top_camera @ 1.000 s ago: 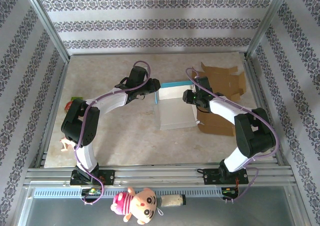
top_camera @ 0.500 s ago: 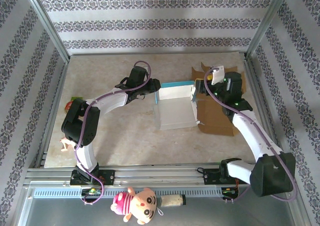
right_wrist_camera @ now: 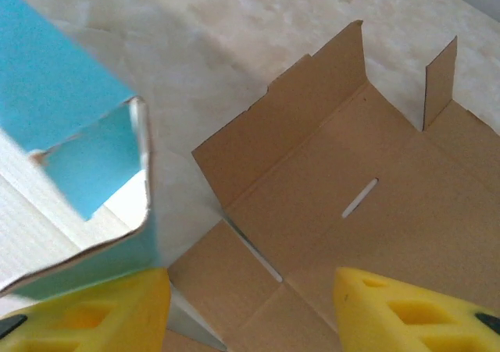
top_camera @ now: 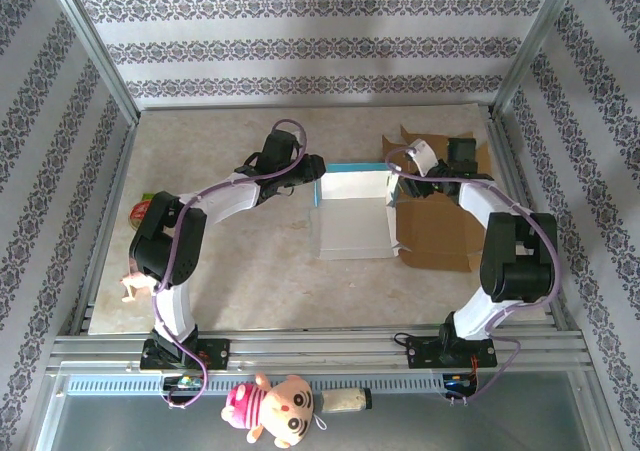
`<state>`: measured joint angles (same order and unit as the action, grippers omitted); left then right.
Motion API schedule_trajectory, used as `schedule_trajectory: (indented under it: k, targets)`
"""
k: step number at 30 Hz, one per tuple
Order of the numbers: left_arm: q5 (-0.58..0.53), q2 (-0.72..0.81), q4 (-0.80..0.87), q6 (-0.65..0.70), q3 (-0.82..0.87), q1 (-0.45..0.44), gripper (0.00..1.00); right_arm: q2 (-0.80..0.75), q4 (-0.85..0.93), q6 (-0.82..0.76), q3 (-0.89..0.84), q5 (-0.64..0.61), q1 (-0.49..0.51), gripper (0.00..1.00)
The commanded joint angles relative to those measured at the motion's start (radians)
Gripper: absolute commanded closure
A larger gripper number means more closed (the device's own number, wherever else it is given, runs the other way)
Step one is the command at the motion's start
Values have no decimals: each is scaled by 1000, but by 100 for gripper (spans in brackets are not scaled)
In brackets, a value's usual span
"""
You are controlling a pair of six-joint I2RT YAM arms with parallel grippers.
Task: Fold the paper box
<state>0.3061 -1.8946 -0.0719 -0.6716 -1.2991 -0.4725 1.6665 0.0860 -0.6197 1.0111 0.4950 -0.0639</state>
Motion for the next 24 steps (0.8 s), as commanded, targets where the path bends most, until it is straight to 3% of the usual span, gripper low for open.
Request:
schedule_trajectory:
  k: [1,11,18,24]
  targets:
    - [29,-40,68,52,-11,-26,68,27,19,-120,27,170,10,45]
    - [32,-40,75,58,-11,-27,68,32,48,-227,46,306,33,51]
    - [26,-34,74,55,-5,-26,68,44,206,-286,87,223,89,49]
    - [1,-24,91,69,-7,-26,68,-25,221,-183,46,36,93,50]
